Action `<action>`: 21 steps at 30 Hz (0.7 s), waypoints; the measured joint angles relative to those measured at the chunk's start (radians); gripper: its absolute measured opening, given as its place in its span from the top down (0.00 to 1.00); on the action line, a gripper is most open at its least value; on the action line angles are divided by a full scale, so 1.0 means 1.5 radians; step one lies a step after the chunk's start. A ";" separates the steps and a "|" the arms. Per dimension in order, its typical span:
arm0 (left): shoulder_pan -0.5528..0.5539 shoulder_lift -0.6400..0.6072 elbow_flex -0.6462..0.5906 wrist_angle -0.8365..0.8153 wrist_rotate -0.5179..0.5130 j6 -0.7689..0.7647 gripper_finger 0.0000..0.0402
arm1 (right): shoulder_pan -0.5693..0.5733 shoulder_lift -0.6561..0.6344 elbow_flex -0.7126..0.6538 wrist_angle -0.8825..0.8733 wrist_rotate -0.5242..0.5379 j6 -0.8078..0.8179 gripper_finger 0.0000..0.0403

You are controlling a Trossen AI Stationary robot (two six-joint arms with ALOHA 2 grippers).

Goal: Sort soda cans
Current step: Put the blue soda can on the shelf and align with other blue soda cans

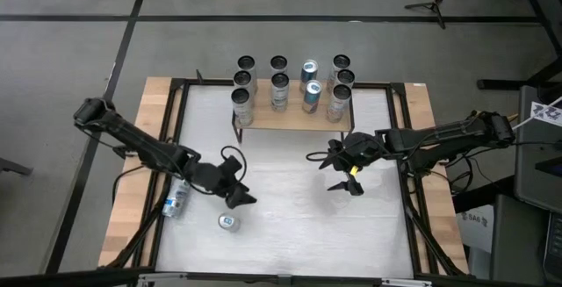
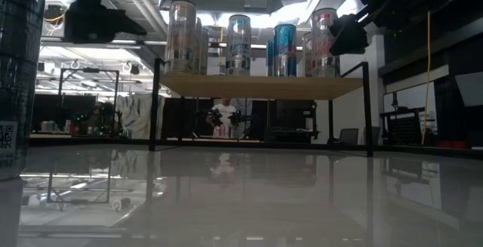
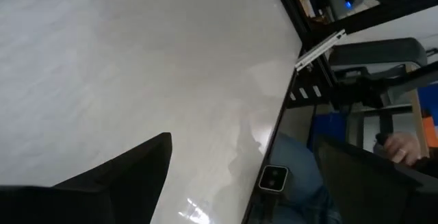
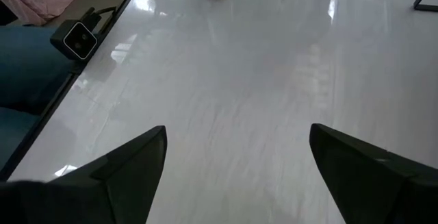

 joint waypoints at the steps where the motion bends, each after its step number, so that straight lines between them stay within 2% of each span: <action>1: -0.008 0.000 0.000 0.000 -0.014 -0.001 0.13 | 0.000 0.000 0.000 0.000 0.000 0.000 0.12; 5: -0.041 0.000 0.000 0.001 -0.060 0.008 0.13 | 0.000 0.000 0.000 0.000 0.000 0.002 0.12; 12: -0.107 0.000 0.021 0.002 -0.094 0.034 0.13 | 0.000 0.000 0.000 0.001 0.000 0.011 0.12; 17: -0.170 0.000 0.056 -0.001 -0.206 0.115 0.13 | 0.000 0.000 0.000 0.001 0.014 0.057 0.12; 21: -0.217 0.000 0.063 -0.017 -0.252 0.138 0.13 | 0.000 0.000 0.000 0.001 0.035 0.091 0.12</action>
